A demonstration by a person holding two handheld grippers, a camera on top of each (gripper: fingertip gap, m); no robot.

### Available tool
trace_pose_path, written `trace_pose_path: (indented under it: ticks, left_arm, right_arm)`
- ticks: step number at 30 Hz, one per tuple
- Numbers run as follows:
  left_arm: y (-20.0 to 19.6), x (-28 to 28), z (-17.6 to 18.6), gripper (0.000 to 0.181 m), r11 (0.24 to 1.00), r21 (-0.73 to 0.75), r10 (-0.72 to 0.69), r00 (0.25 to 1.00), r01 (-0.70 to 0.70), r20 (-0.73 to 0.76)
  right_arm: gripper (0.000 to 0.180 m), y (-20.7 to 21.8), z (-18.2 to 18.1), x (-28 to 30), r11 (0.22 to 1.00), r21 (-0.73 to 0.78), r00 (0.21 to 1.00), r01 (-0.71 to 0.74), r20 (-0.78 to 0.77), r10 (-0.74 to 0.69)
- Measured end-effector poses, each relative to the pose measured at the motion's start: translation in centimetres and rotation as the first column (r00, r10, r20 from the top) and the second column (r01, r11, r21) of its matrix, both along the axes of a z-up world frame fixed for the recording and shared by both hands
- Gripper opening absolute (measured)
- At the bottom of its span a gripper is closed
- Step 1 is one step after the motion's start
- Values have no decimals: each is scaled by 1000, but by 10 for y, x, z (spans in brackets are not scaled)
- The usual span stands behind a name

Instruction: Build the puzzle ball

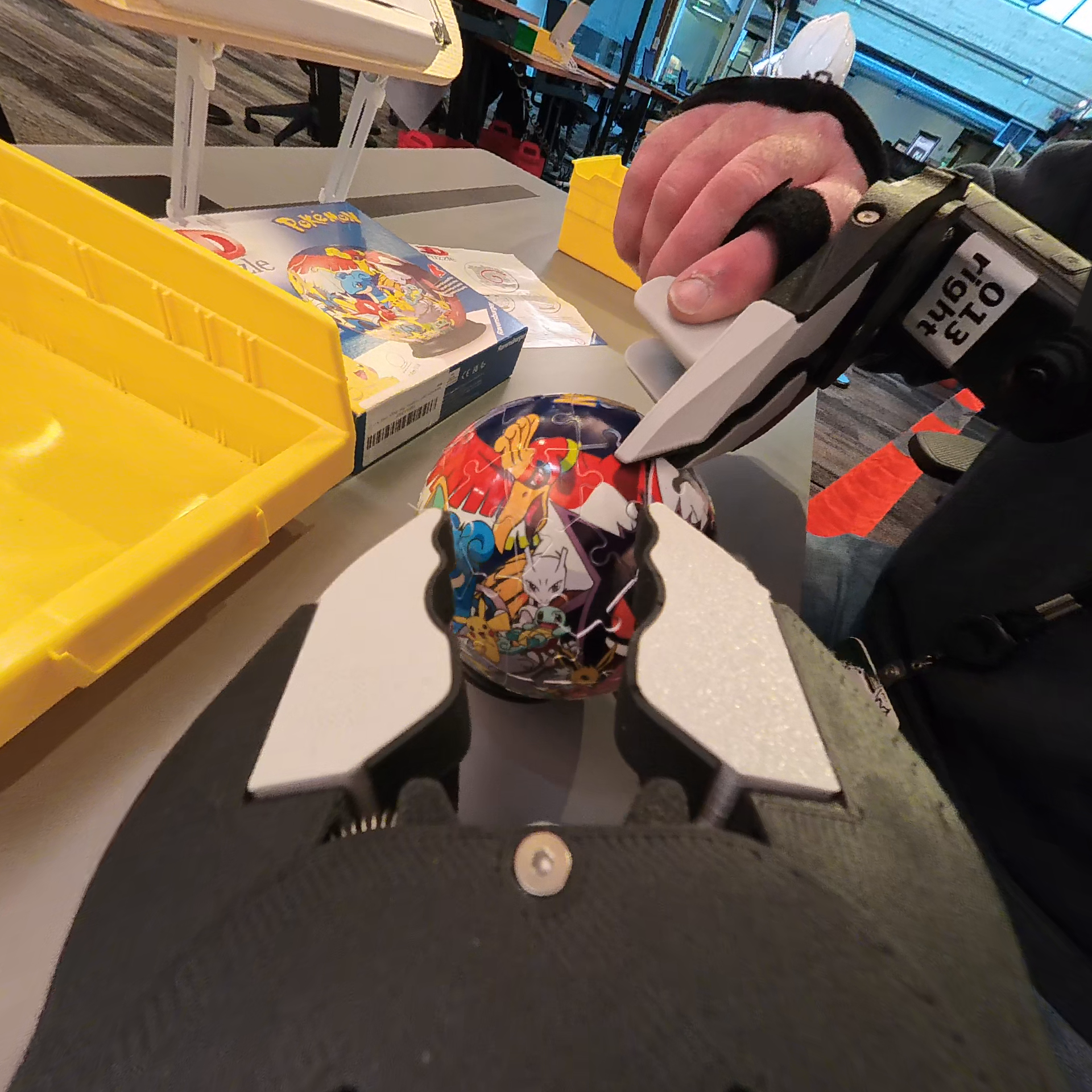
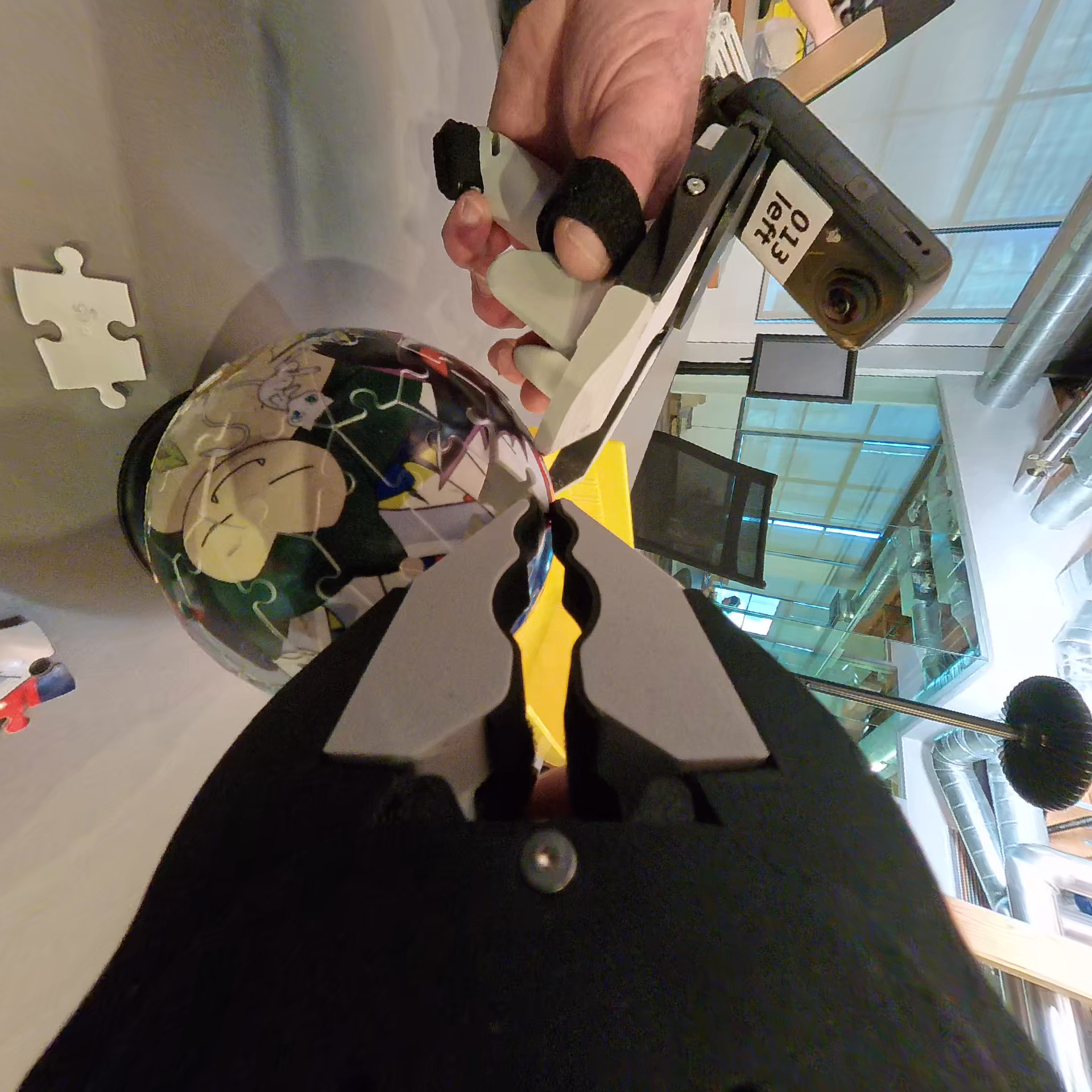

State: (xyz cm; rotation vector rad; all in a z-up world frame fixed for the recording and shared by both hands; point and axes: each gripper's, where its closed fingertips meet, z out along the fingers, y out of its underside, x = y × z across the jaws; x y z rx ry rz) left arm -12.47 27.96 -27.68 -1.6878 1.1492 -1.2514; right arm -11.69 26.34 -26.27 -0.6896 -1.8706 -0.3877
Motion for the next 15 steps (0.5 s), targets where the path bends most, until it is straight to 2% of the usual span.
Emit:
trace_pose_path:
  ticks: [15]
  left_arm:
    - [1,0,-1,56,999,41,24,999,-22,-40]
  right_arm:
    - [3,2,0,3,999,-24,999,30,38,-29]
